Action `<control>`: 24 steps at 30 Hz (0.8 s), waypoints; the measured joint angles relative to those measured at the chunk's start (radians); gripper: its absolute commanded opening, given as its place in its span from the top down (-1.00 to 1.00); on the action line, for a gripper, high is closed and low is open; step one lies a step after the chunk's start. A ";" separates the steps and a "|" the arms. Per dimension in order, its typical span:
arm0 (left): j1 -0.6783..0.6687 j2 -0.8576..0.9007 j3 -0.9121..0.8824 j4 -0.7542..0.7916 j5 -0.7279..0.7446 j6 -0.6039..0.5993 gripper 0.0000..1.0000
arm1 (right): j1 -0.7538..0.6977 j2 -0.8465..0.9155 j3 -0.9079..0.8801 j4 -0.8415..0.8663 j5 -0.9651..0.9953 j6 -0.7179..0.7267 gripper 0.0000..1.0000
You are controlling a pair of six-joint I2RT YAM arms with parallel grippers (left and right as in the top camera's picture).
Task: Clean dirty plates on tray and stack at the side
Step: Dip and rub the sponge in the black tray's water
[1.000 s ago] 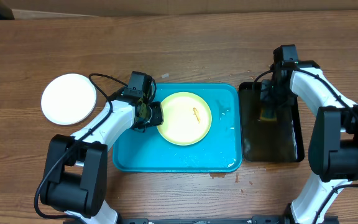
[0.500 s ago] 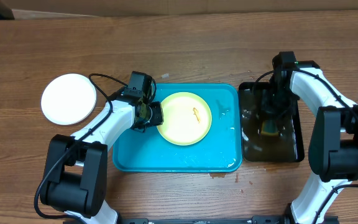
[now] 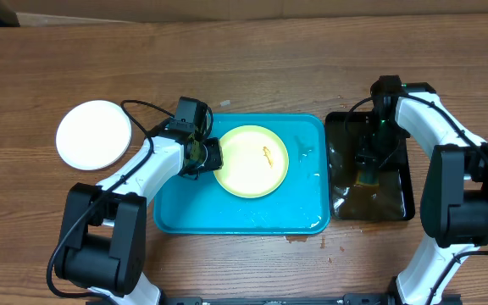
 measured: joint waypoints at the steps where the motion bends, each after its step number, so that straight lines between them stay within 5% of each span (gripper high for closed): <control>1: 0.000 0.000 0.000 0.000 0.000 0.000 0.28 | 0.000 0.000 0.000 -0.001 -0.004 0.001 0.21; 6: 0.000 0.000 0.000 0.000 0.000 0.000 0.29 | 0.000 0.000 0.000 -0.003 -0.026 0.014 0.63; 7: 0.000 0.000 0.000 0.000 0.000 0.000 0.30 | 0.000 0.000 0.000 -0.004 -0.026 0.015 0.92; 14: 0.000 0.000 0.000 0.019 0.000 0.000 0.32 | 0.000 0.000 0.000 0.000 -0.030 0.014 0.92; 18: 0.000 0.000 0.000 0.022 -0.001 0.000 0.52 | 0.000 0.002 0.016 -0.013 -0.029 0.014 0.93; 20: 0.000 0.000 0.000 0.022 -0.001 0.002 0.78 | 0.000 0.002 0.029 -0.012 -0.029 0.014 0.93; 24: 0.000 0.000 0.000 0.022 -0.004 0.000 0.83 | 0.000 0.002 0.042 -0.012 -0.030 0.014 0.92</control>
